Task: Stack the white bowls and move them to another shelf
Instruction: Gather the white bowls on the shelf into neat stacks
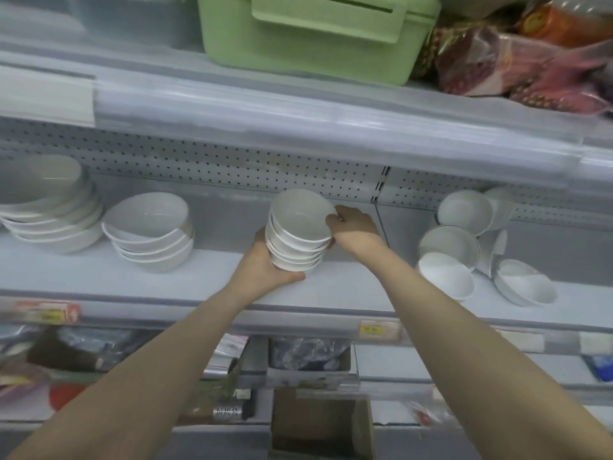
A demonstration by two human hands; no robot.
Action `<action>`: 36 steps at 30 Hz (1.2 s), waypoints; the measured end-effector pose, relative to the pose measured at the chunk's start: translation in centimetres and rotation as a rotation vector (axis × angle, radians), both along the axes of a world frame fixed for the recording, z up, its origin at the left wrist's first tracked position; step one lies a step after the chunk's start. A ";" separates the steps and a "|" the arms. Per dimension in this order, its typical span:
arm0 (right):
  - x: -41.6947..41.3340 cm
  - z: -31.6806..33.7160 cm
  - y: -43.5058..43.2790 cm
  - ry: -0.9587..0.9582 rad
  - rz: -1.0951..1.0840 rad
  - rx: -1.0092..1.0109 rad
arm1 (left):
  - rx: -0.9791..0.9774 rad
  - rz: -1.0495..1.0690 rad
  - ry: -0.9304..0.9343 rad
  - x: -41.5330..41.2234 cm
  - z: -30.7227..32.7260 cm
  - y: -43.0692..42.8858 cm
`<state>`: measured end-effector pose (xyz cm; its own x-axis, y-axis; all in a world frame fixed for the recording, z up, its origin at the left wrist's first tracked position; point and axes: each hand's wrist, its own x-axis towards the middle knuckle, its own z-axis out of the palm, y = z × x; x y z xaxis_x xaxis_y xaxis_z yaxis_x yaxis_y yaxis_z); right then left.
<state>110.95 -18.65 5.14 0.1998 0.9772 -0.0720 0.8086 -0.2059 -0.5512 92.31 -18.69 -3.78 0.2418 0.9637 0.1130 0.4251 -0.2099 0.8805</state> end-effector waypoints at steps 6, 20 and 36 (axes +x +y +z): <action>0.8 0.2 -0.6 0.043 0.020 -0.015 | 0.007 -0.016 0.058 0.0 0.3 -0.6; 17.6 2.5 -4.7 -0.225 0.116 0.079 | 0.034 0.414 0.177 6.1 -0.9 -7.3; 25.3 -4.1 -7.6 -0.443 0.145 -0.038 | -0.008 0.136 0.304 19.8 -0.6 -11.3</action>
<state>136.29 -26.29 1.07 0.0811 0.9956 -0.0471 0.9862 -0.0870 -0.1410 112.09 -29.98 -4.36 0.1323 0.9901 0.0478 0.6921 -0.1268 0.7106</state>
